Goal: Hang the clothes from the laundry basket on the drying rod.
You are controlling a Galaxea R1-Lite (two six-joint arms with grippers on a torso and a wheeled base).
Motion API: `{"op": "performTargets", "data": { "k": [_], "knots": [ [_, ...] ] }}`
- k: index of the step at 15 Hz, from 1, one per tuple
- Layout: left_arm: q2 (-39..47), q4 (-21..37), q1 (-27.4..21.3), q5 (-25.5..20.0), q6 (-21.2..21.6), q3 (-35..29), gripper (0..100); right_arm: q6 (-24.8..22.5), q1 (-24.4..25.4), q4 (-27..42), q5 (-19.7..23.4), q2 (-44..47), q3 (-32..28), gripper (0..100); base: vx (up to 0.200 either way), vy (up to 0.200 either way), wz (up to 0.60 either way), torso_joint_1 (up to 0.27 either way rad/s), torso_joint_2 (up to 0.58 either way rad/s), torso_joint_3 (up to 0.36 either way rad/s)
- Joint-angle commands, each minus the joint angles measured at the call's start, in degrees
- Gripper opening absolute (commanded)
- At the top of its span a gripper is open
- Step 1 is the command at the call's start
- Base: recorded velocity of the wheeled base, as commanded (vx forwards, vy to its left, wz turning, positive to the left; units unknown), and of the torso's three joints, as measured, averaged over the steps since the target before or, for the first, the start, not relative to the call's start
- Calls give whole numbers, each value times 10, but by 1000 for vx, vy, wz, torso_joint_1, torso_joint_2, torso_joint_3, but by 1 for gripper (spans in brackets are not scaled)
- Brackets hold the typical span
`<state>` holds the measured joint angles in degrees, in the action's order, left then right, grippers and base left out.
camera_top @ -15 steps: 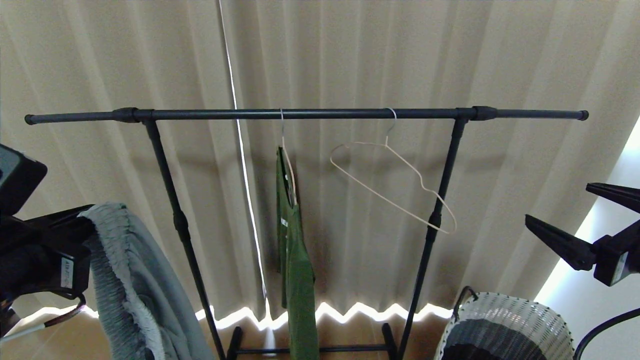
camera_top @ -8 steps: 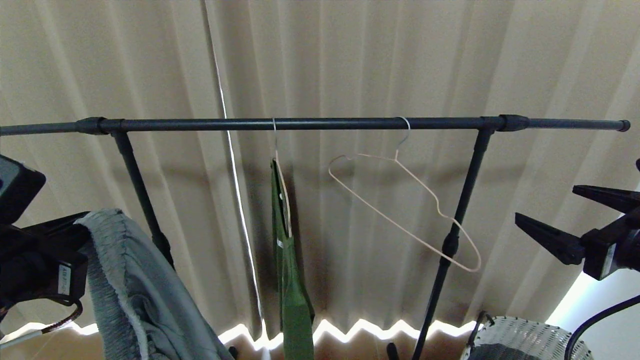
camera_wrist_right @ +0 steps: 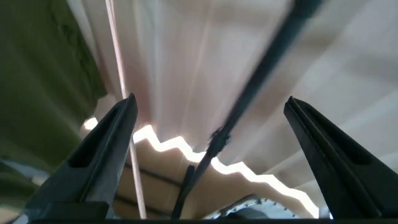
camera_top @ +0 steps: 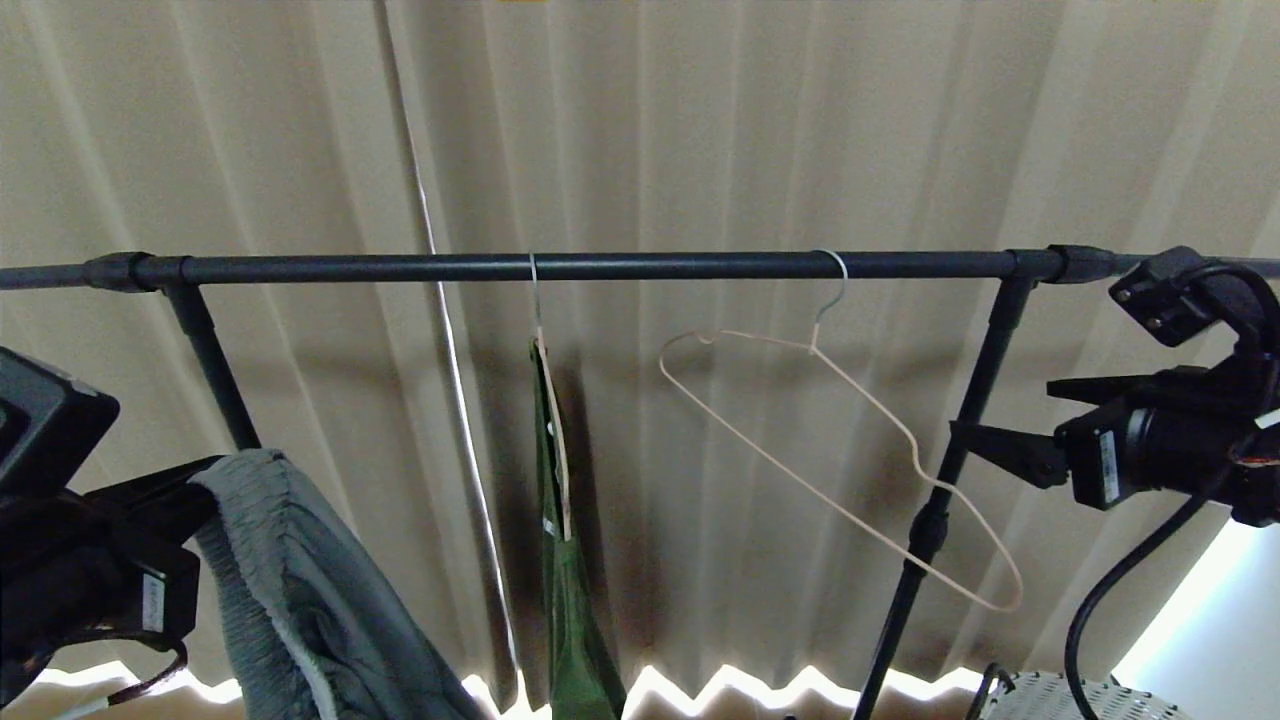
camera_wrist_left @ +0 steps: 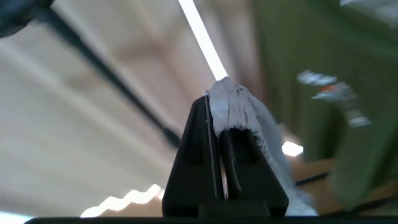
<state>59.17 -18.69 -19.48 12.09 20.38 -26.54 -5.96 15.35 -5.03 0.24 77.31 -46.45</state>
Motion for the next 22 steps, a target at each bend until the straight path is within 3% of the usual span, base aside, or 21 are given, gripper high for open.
{"op": "performTargets", "data": {
  "k": [1,2,3,7,10,21,22],
  "knots": [
    [2,-26,30,-32,-4,32,0,0,17,16,0,57,-35,100,0,0,0,0,0,0],
    [2,-26,30,-32,-4,32,0,0,17,16,0,57,-35,100,0,0,0,0,0,0],
    [3,-35,46,-62,-3,50,0,0,28,37,0,79,-62,100,0,0,0,0,0,0],
    [-1,-35,46,-67,4,44,0,-1,39,50,3,152,-112,100,0,0,0,0,0,0],
    [-3,-35,49,-67,3,43,0,0,39,52,55,174,-113,100,0,0,0,0,0,0],
    [-12,-35,46,-67,4,44,0,0,41,52,77,188,-110,100,0,0,0,0,0,0],
    [-11,-35,46,-67,4,45,0,0,40,51,80,188,-110,0,0,0,0,0,0,0]
  ]
}}
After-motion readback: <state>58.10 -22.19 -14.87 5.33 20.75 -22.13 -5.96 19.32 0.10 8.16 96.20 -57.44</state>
